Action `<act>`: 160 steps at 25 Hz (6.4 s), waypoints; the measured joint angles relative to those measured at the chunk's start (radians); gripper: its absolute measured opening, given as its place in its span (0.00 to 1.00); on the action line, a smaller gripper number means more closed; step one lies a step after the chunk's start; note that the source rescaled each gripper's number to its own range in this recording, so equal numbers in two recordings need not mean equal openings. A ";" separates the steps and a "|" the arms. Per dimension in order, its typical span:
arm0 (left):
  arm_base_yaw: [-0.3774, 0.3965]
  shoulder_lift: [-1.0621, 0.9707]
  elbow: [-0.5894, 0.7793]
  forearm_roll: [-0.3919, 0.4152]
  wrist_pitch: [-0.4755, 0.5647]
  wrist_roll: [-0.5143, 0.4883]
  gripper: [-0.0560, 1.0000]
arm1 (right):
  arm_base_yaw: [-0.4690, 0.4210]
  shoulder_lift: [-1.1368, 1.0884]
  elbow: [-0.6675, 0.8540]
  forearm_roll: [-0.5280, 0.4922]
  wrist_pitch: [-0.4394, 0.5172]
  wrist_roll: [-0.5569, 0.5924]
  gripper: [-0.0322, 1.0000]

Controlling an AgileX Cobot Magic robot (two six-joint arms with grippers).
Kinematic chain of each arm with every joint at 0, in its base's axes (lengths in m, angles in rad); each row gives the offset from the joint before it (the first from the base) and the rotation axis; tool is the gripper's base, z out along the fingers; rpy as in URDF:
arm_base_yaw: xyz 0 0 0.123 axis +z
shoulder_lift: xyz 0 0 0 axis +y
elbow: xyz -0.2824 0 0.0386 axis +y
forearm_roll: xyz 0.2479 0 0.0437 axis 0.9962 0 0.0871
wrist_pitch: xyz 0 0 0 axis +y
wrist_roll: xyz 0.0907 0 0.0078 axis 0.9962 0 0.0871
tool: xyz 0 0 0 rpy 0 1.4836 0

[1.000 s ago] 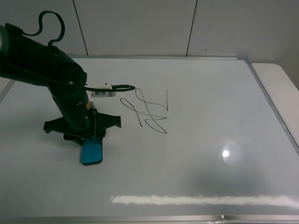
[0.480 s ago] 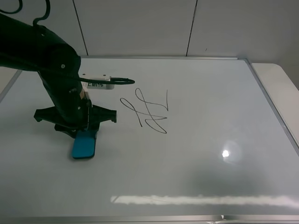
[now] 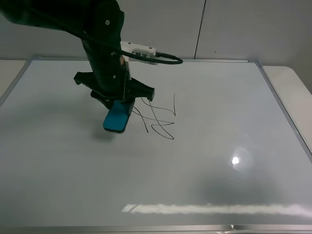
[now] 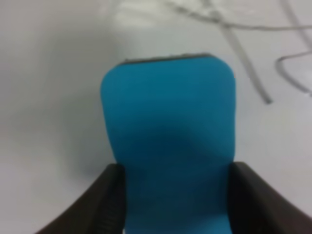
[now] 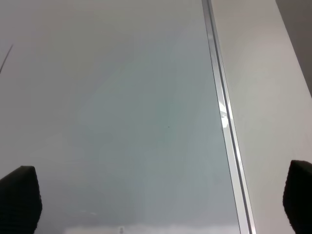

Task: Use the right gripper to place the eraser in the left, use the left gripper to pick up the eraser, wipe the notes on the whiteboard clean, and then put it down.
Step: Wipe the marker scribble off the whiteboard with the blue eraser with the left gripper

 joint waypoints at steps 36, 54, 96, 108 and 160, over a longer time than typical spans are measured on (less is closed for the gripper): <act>-0.151 0.391 -0.337 -0.139 -0.041 0.458 0.06 | 0.000 0.000 0.000 0.000 0.000 0.000 1.00; 0.213 0.390 -0.348 -0.168 -0.063 0.604 0.06 | 0.000 0.000 0.000 0.000 0.000 0.000 1.00; -0.046 0.372 -0.267 -0.242 -0.133 0.652 0.06 | 0.000 0.000 0.000 0.000 0.000 0.000 1.00; 0.179 0.346 -0.213 -0.219 -0.202 0.708 0.06 | 0.000 0.000 0.000 0.000 0.000 0.000 1.00; 0.055 0.309 -0.197 -0.034 -0.140 0.434 0.06 | 0.000 0.000 0.000 0.000 0.000 0.000 1.00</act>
